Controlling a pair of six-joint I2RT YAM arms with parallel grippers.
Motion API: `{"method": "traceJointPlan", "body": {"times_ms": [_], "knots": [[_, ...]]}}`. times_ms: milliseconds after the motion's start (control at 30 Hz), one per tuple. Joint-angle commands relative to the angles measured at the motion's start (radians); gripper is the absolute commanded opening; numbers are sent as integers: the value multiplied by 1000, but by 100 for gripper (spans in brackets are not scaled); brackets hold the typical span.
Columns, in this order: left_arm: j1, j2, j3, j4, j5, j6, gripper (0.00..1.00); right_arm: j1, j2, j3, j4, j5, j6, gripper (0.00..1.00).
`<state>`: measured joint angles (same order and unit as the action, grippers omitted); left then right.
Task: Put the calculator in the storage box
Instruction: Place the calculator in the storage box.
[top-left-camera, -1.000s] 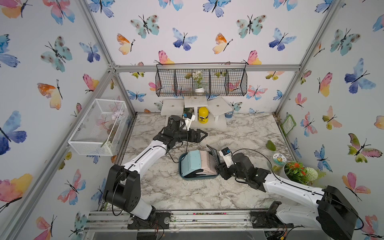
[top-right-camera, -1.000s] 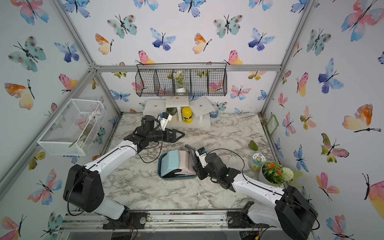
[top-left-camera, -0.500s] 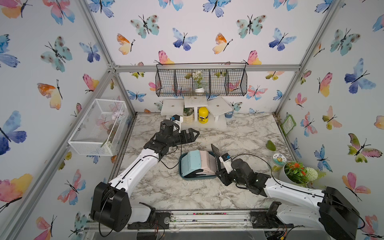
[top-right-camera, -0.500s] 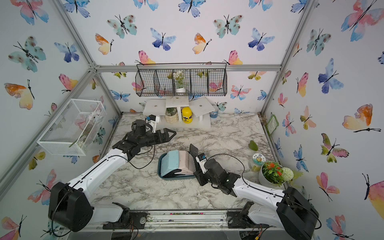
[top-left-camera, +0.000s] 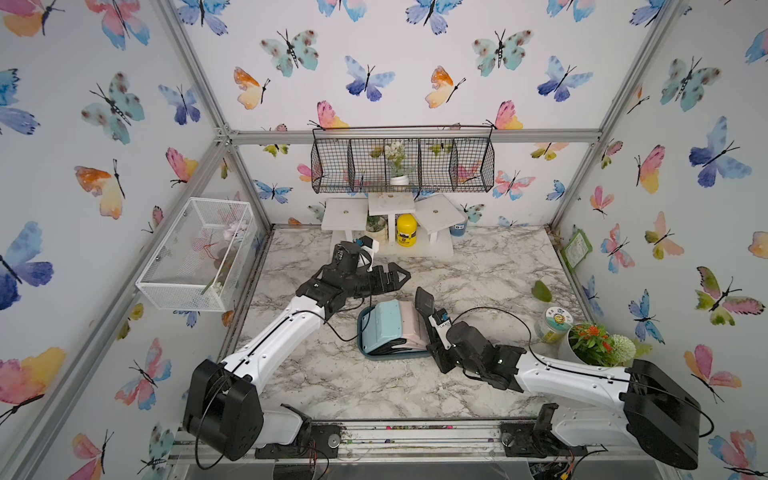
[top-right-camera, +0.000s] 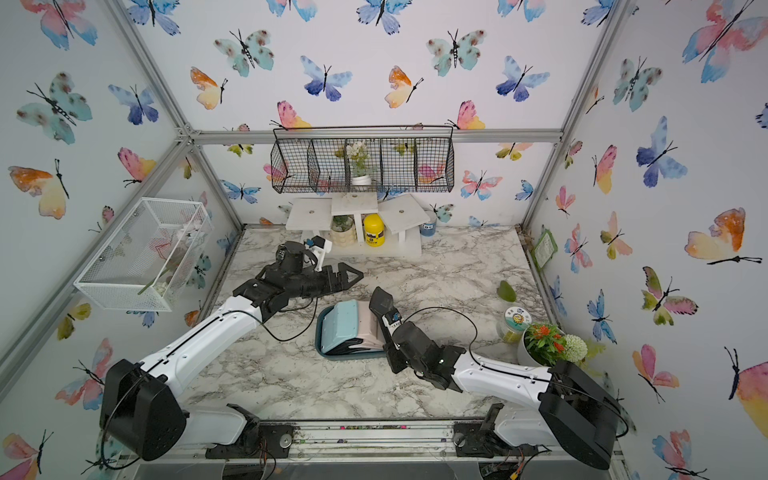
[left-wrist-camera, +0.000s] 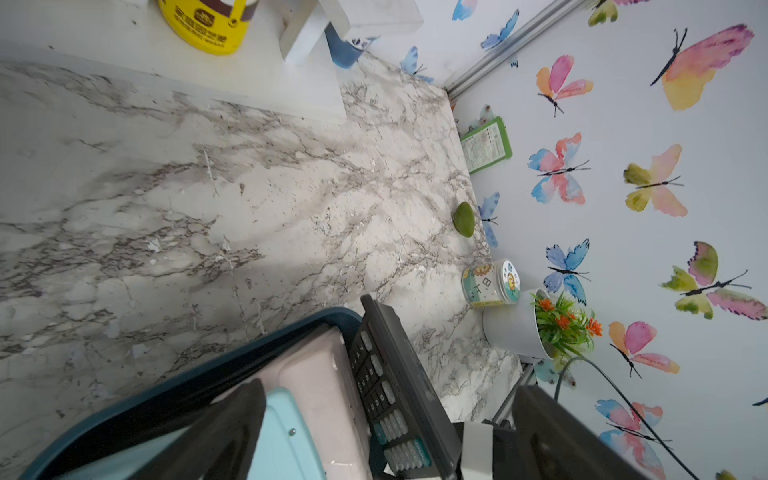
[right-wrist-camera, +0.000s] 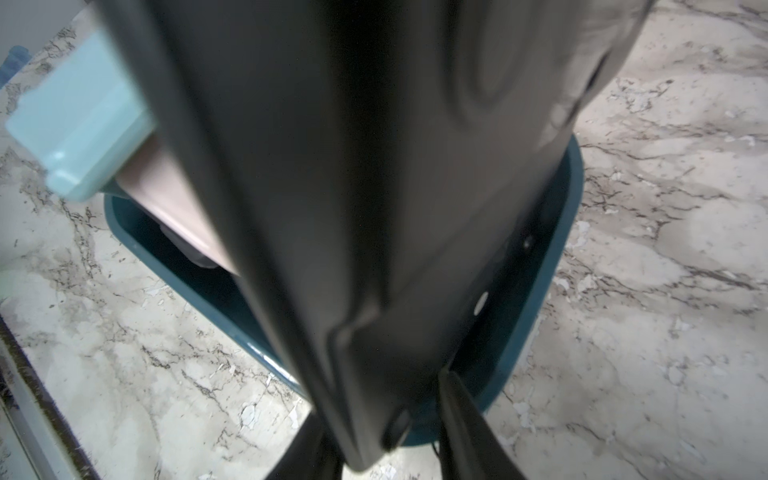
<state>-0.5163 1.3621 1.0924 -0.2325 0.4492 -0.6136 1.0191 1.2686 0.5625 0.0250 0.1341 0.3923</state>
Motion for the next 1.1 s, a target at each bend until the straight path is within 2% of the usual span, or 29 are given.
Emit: {"method": "traceJointPlan", "body": {"times_ms": [0, 100, 267, 433, 633, 733, 833, 900, 1067], "knots": [[-58, -14, 18, -73, -84, 17, 95, 27, 5, 6, -72, -23, 10, 41], [-100, 7, 17, -90, -102, 18, 91, 27, -21, 5, -80, -31, 16, 47], [-132, 55, 14, -92, -101, 15, 78, 27, -14, 24, -120, -33, 21, 49], [-139, 48, 20, -96, -126, 16, 78, 27, -27, 40, -153, -35, 62, 49], [-137, 38, 41, -157, -208, 45, 78, 27, -127, 2, -94, -111, 119, 51], [-138, 66, 60, -180, -204, 67, 78, 26, -169, -13, -96, -113, 136, 52], [-137, 117, 118, -261, -210, 102, 74, 26, -179, -18, -119, -115, 147, 53], [-138, 130, 126, -267, -212, 109, 68, 24, -172, -22, -135, -107, 158, 53], [-139, 155, 129, -268, -196, 111, 63, 8, -131, -20, -134, -109, 167, 49]]}}
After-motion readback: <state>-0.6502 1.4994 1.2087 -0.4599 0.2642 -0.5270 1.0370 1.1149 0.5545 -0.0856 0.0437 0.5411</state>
